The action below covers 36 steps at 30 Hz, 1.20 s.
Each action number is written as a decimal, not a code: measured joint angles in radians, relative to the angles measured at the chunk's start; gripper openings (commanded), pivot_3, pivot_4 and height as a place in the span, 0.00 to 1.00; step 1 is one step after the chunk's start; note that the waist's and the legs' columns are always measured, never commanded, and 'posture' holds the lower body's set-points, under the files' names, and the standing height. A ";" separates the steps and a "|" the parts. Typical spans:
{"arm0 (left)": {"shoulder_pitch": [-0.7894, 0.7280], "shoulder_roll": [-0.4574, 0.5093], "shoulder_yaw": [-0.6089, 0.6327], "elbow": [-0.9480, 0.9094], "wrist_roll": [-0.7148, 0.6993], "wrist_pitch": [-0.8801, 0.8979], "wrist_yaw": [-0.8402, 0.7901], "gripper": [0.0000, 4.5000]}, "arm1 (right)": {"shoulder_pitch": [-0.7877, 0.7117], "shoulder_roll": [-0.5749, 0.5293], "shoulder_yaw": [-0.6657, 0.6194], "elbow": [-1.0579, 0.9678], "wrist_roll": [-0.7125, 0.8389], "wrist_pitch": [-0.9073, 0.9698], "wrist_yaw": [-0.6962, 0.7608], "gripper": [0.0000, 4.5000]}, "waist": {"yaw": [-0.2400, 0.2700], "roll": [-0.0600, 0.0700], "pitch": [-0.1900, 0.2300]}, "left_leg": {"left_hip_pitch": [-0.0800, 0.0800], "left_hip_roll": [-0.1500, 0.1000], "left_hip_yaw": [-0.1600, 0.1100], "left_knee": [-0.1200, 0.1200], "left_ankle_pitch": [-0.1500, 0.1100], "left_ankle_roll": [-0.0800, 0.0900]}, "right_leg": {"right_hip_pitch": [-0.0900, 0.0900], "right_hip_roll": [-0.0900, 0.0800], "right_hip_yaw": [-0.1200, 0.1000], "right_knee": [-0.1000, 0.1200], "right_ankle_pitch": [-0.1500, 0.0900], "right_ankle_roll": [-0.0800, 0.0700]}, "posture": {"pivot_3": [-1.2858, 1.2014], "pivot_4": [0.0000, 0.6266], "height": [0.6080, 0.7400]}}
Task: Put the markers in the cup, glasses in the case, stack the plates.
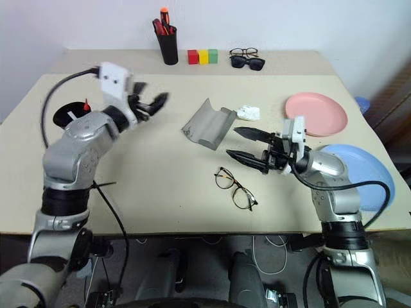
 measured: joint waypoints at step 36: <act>-0.262 -0.121 -0.358 0.687 0.331 -0.189 -0.505 0.00 | 0.353 -0.053 -0.219 -0.340 0.055 0.056 -0.257 0.66 | -0.007 -0.001 0.001 | -0.001 0.001 0.000 -0.003 -0.001 0.001 | -0.003 0.000 0.000 -0.002 0.000 -0.002 | 0.52 0.24 1.00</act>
